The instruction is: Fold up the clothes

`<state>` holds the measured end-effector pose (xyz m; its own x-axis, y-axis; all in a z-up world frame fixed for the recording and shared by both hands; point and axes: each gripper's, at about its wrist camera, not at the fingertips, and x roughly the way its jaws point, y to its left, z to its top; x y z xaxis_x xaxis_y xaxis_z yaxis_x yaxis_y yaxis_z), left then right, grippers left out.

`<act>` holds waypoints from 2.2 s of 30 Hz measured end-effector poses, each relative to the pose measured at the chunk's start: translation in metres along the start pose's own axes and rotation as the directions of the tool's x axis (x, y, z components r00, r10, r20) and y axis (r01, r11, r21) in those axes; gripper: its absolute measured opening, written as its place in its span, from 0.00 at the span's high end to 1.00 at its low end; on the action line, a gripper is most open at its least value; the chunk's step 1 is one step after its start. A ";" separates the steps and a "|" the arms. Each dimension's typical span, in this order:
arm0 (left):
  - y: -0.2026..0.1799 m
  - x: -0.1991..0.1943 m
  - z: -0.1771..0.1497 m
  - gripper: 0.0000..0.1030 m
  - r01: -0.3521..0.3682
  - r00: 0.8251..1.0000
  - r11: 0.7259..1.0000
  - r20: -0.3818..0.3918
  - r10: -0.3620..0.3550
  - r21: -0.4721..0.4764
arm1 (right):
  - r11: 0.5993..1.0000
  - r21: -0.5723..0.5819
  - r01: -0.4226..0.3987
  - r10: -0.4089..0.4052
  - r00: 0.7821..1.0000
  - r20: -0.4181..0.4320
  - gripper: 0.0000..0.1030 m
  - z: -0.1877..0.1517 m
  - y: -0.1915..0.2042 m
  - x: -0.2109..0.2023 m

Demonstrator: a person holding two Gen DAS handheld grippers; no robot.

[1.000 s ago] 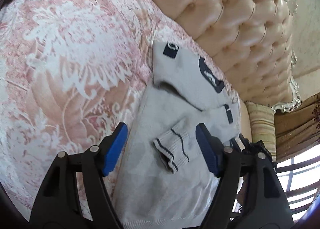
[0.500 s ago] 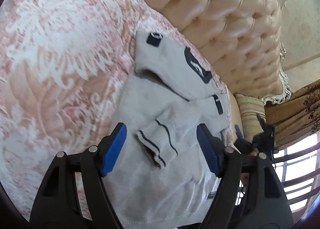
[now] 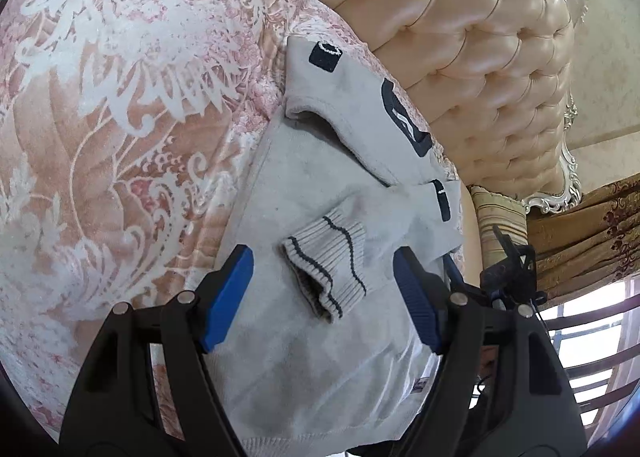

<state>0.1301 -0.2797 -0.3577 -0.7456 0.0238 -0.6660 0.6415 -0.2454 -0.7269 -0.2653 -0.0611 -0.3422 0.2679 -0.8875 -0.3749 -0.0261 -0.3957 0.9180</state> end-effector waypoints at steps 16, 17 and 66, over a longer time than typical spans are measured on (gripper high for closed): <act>0.017 -0.007 0.007 0.27 0.048 0.999 0.997 0.007 -0.048 -0.062 | 0.999 -0.018 0.034 -0.032 0.995 0.097 0.90 -0.029 0.002 -0.015; 0.020 -0.005 0.008 0.27 0.062 0.998 0.996 0.000 -0.062 -0.071 | 0.999 -0.013 0.032 -0.030 0.995 0.094 0.90 -0.028 0.000 -0.015; -0.021 0.002 0.058 0.39 -0.143 0.987 0.959 0.112 0.119 0.246 | 0.470 -0.579 0.667 -0.506 0.740 0.442 0.39 0.001 0.113 0.038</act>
<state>0.1044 -0.3302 -0.3338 -0.6798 -0.1143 -0.7244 0.6771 -0.4773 -0.5601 -0.2590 -0.1393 -0.2530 -0.2143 -0.5610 -0.7996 0.7236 -0.6411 0.2559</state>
